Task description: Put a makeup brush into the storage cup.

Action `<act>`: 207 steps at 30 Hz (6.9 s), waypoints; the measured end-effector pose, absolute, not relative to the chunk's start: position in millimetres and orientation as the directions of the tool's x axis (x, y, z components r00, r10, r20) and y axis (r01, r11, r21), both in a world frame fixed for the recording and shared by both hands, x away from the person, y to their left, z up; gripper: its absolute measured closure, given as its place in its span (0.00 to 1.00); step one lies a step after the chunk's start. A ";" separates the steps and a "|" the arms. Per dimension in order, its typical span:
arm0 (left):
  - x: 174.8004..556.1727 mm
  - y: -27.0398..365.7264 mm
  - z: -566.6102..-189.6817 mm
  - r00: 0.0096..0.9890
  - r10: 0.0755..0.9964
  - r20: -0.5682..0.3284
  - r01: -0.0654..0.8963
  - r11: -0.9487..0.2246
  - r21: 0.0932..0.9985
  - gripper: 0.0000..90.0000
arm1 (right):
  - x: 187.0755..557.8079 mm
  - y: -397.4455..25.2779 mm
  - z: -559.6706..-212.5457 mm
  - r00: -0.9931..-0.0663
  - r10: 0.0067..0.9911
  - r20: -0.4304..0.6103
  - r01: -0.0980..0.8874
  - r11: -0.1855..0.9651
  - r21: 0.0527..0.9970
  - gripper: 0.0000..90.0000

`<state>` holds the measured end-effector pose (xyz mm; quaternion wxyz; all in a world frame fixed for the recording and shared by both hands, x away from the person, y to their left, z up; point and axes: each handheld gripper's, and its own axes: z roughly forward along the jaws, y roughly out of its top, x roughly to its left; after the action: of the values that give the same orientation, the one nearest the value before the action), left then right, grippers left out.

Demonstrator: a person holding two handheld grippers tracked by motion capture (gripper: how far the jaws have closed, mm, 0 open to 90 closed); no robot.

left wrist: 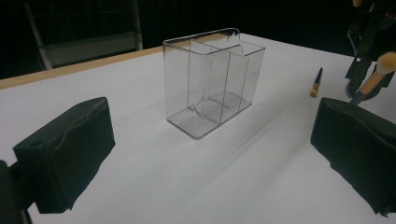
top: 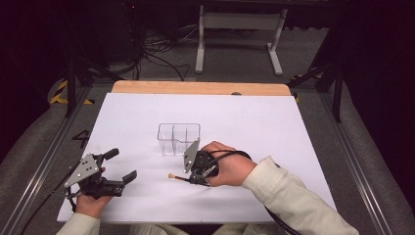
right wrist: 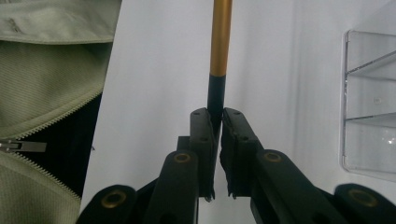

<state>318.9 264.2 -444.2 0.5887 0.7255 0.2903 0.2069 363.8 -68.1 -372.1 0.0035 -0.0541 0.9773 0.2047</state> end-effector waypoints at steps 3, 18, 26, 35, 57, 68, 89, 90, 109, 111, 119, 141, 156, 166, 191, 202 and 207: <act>318.9 264.1 -444.2 0.746 0.665 -0.041 0.177 -0.138 0.974 0.00 | 364.5 -69.7 -369.2 -0.994 -0.101 -0.034 -0.106 0.900 0.424 0.93; 318.9 263.7 -444.2 0.746 0.665 -0.041 0.176 -0.138 0.975 0.00 | 366.1 -78.9 -353.2 -0.997 -0.065 -0.035 -0.074 0.848 0.525 0.93; 319.0 263.6 -444.3 0.746 0.665 -0.041 0.177 -0.138 0.975 0.00 | 367.2 -83.3 -344.7 -0.999 -0.046 -0.028 -0.053 0.813 0.580 0.93; 319.2 263.5 -444.2 0.747 0.663 -0.041 0.178 -0.141 0.974 0.00 | 368.8 -89.0 -335.3 -0.999 -0.010 -0.043 -0.036 0.751 0.660 0.93; 320.0 263.6 -444.6 0.748 0.662 -0.042 0.178 -0.140 0.974 0.00 | 383.0 -104.5 -314.6 -0.995 0.099 -0.004 0.053 0.563 0.825 0.93; 319.9 263.5 -444.6 0.748 0.663 -0.043 0.179 -0.139 0.974 0.00 | 389.2 -109.4 -307.5 -0.991 0.136 0.019 0.083 0.483 0.871 0.93; 319.7 263.8 -444.5 0.746 0.664 -0.043 0.180 -0.139 0.974 0.00 | 401.7 -111.2 -299.5 -0.972 0.231 0.043 0.131 0.382 0.915 0.93; 319.9 263.9 -444.5 0.747 0.663 -0.041 0.178 -0.141 0.974 0.00 | 402.6 -110.9 -299.2 -0.971 0.235 0.044 0.133 0.381 0.915 0.93; 319.9 263.2 -445.0 0.748 0.662 -0.045 0.182 -0.140 0.973 0.00 | 417.5 -107.3 -293.6 -0.933 0.358 0.034 0.173 0.364 0.915 0.93; 320.1 263.2 -445.1 0.747 0.663 -0.042 0.180 -0.141 0.974 0.00 | 419.7 -106.7 -293.7 -0.927 0.374 0.036 0.181 0.362 0.915 0.93; 321.0 263.3 -445.8 0.748 0.662 -0.045 0.182 -0.140 0.973 0.00 | 430.5 -101.4 -294.9 -0.914 0.405 0.033 0.190 0.354 0.916 0.93; 321.4 263.7 -446.2 0.749 0.660 -0.051 0.188 -0.138 0.972 0.00 | 452.8 -89.9 -301.4 -0.888 0.459 0.044 0.221 0.341 0.914 0.93; 321.8 263.6 -446.4 0.752 0.657 -0.046 0.185 -0.144 0.972 0.00 | 459.6 -77.9 -316.6 -0.883 0.467 0.054 0.247 0.364 0.898 0.93; 321.5 262.9 -446.5 0.752 0.657 -0.049 0.185 -0.138 0.973 0.00 | 462.0 -75.7 -325.6 -0.880 0.471 0.058 0.262 0.380 0.887 0.93; 321.2 263.4 -445.9 0.752 0.657 -0.046 0.183 -0.141 0.973 0.00 | 466.6 -72.8 -349.2 -0.875 0.479 0.070 0.296 0.416 0.860 0.93; 321.2 263.2 -446.1 0.752 0.657 -0.050 0.186 -0.140 0.973 0.00 | 465.9 -70.8 -353.1 -0.882 0.466 0.067 0.296 0.436 0.850 0.91; 321.3 263.8 -445.9 0.753 0.657 -0.047 0.185 -0.143 0.972 0.00 | 463.6 -76.7 -345.4 -0.876 0.482 0.032 0.255 0.406 0.878 0.50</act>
<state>321.3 263.8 -445.9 0.5876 0.7288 0.2889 0.2005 463.6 -76.7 -345.4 0.1136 0.2219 0.8306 0.4979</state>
